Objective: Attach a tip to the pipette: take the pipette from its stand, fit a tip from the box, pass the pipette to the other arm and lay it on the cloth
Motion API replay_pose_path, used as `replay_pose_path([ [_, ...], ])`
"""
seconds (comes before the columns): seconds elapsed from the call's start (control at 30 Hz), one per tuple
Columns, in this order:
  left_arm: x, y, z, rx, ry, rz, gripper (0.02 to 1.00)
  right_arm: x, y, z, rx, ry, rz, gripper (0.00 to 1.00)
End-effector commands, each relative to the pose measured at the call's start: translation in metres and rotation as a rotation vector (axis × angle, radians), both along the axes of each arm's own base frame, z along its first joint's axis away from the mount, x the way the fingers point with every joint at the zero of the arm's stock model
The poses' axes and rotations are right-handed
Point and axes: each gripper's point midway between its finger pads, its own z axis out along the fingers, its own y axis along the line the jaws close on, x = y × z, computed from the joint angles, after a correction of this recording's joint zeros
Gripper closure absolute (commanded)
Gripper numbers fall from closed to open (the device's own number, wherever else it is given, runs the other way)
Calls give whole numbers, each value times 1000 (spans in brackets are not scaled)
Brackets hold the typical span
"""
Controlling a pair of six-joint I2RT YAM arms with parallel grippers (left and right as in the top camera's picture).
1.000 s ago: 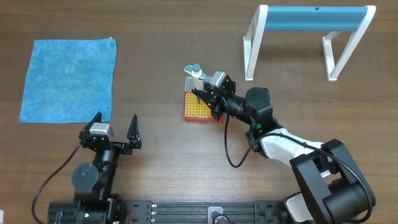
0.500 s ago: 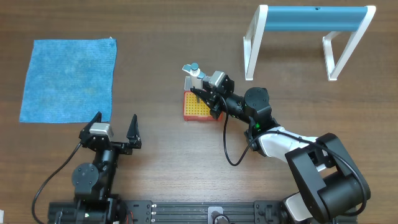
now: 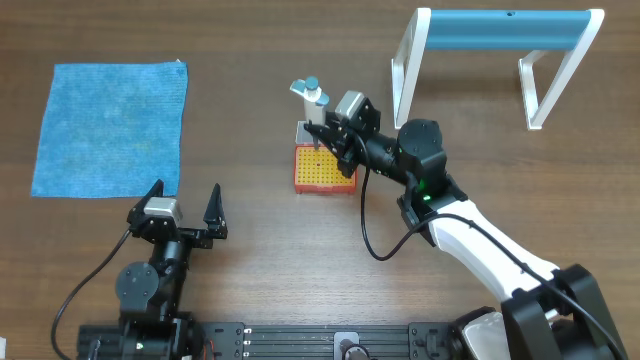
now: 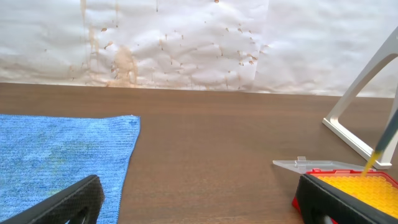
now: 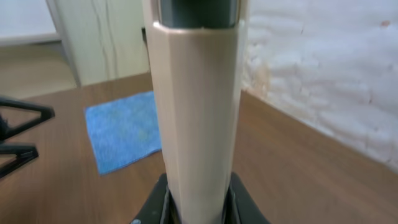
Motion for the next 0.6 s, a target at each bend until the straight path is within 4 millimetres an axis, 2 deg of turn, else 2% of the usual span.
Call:
replay_pose_path([
  [0.03,0,0,-2,14,3,1,20,-2,1,63,1,-88,6,923],
  [0.1,0,0,-2,14,3,1,20,-6,-1,89,9,-110,5,925],
  [0.13,0,0,-2,14,3,1,20,-10,-2,109,26,-144,6,923],
  [0.23,0,0,-2,14,3,1,20,-20,-7,129,46,-190,5,923],
  [0.53,0,0,-2,14,3,1,20,-22,-7,133,55,-192,9,923],
  [0.57,0,4,-2,15,3,25,23,-22,-7,133,55,-192,9,919],
  [0.6,0,28,-2,25,5,166,20,-22,-7,133,54,-192,9,923],
])
